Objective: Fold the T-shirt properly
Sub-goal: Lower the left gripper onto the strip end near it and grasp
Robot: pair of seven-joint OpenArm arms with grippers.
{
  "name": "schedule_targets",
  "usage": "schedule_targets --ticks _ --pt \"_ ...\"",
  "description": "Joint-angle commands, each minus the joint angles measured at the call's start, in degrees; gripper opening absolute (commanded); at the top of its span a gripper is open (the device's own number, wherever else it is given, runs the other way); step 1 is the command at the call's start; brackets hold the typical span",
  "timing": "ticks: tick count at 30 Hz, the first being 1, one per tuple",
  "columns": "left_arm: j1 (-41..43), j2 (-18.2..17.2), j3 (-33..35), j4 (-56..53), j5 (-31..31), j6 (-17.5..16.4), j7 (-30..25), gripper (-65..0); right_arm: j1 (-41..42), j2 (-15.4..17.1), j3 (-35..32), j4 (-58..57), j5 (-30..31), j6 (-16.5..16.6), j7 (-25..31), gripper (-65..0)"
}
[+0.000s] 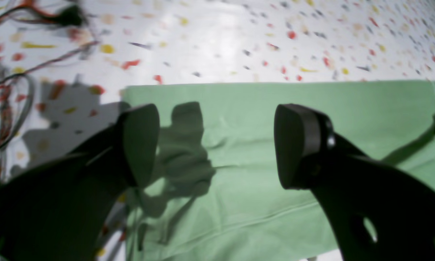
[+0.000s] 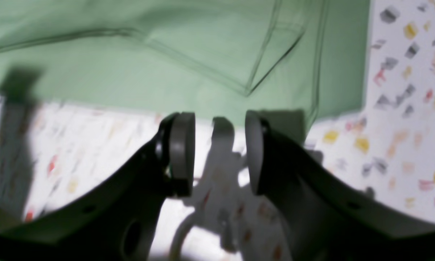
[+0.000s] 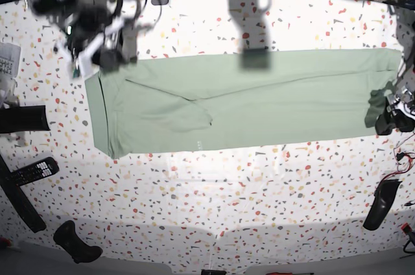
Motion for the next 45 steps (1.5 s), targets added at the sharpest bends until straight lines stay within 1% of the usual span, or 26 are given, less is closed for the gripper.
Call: schedule_targets --ticks 1,4,7,10,12,15,16,18,19,21,22,25,27,33,37,39,42,43,44,45 --pt "-0.94 -1.46 -0.61 0.09 -0.7 0.04 -1.27 -19.7 -2.25 0.44 0.2 2.69 1.79 0.49 1.07 -42.8" --pt "-0.94 -1.57 -0.61 -3.69 -0.57 0.0 -1.55 -19.7 -8.04 0.42 0.2 6.64 3.19 0.49 -0.07 -42.8" --pt "-1.95 -1.81 -0.61 -11.47 1.86 -0.04 -1.86 -19.8 -11.63 0.44 0.2 8.72 3.17 0.49 -0.57 -42.8" --pt "-4.2 -2.64 -0.61 -20.22 1.05 -3.48 -0.52 -19.9 -12.92 0.44 0.2 9.46 3.17 0.49 -0.92 -42.8" --pt "-5.44 -3.15 -0.61 -24.52 0.57 -5.16 -0.13 -19.9 -12.96 0.44 0.2 9.49 3.17 0.49 -1.2 -42.8" --pt "-5.64 -4.13 -0.61 -27.63 0.2 -6.32 -1.86 -19.9 -12.96 0.44 0.2 9.49 3.19 0.49 -1.38 -42.8" --pt "-5.53 -4.42 -0.61 -27.91 0.22 -6.34 -1.62 -19.9 -12.96 0.44 0.2 9.49 3.19 0.49 -1.49 -42.8" --pt "-5.53 -4.52 -0.61 -28.02 0.04 -7.19 2.23 -19.9 -12.94 0.44 0.2 9.49 3.19 0.49 -1.51 -42.8" --pt "-5.53 -4.44 -0.61 -28.02 -0.96 -8.44 5.05 -19.9 -12.94 0.44 0.2 9.49 3.19 0.49 -1.51 -42.8" --pt "-5.29 -4.15 -0.61 -28.02 -5.99 -11.41 10.62 -19.9 -12.94 0.44 0.2 9.49 3.19 0.49 -1.51 -42.8" --pt "-5.18 -4.09 -0.59 -28.02 -9.01 -12.74 12.52 -19.9 -12.92 0.44 0.2 9.49 3.19 0.49 -1.51 -42.8" --pt "-5.25 -4.02 -0.59 -28.02 -15.54 -14.27 15.91 -19.9 -12.79 0.44 0.2 9.49 3.19 0.49 -1.51 -42.8" --pt "-5.22 -4.02 -0.59 -28.02 -16.79 -14.86 16.72 -19.9 -12.79 0.44 0.2 9.49 3.19 0.49 -1.53 -42.8" --pt "-5.22 -4.04 -0.59 -28.02 -16.79 -14.84 17.11 -19.9 -12.63 0.46 0.2 9.49 3.43 0.49 -1.73 -42.8" --pt "-5.25 -4.09 -0.59 -28.0 -16.63 -14.86 16.83 -19.9 -12.66 0.46 0.2 9.49 5.86 0.49 -1.99 -42.8" --pt "-5.25 -4.52 -0.59 -28.0 -13.55 -14.86 14.84 -19.9 -12.63 0.46 0.2 9.49 5.95 0.49 -2.27 -42.8" --pt "-5.22 -5.84 -0.61 -28.0 -5.38 -14.43 7.41 -19.9 -12.66 0.46 0.2 9.49 5.92 0.49 -2.73 -42.8" --pt "-5.25 -6.36 -0.61 -28.0 -4.09 -13.22 6.84 -19.9 -12.66 0.46 0.2 9.49 5.92 0.49 -2.75 -42.8" --pt "-5.25 -6.91 -0.61 -28.0 -4.2 -11.82 7.67 -19.9 -12.66 0.46 0.2 9.49 5.92 0.49 -2.75 -42.8" --pt "-5.27 -7.3 -0.61 -28.0 -4.76 -11.52 9.68 -19.9 -12.63 0.46 0.2 9.49 5.92 0.49 -2.75 -42.8"
